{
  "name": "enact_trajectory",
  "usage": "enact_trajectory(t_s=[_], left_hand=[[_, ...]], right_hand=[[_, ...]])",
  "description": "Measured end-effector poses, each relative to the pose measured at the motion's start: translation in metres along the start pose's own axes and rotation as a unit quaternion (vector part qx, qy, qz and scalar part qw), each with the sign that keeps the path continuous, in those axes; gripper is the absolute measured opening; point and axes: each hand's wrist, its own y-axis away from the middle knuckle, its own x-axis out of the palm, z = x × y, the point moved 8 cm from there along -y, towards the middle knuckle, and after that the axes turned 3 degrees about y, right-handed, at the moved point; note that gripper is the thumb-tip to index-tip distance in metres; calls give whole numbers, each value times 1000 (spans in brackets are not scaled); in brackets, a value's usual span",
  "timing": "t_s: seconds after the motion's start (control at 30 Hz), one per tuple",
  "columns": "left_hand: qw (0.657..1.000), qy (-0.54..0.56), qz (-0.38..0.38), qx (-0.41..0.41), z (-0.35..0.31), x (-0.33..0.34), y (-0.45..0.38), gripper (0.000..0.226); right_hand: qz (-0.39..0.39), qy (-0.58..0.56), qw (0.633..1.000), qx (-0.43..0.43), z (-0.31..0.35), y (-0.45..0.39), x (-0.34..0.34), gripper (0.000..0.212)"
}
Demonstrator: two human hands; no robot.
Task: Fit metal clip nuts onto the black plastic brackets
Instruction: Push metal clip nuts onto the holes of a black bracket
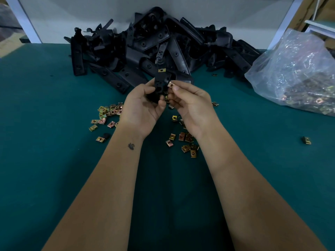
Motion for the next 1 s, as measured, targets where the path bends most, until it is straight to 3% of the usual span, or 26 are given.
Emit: enact_trajectory(t_s=[0.17, 0.5, 1.0], left_hand=[[999, -35, 19, 13, 0, 1, -2, 46], [990, -108, 63, 61, -6, 4, -4, 54], [969, -218, 57, 101, -3, 6, -3, 51]], right_hand=[[7, 16, 1000, 6, 1, 1, 2, 15], [-9, 27, 1000, 11, 0, -1, -2, 17], [-58, 48, 997, -4, 1, -3, -16, 16]])
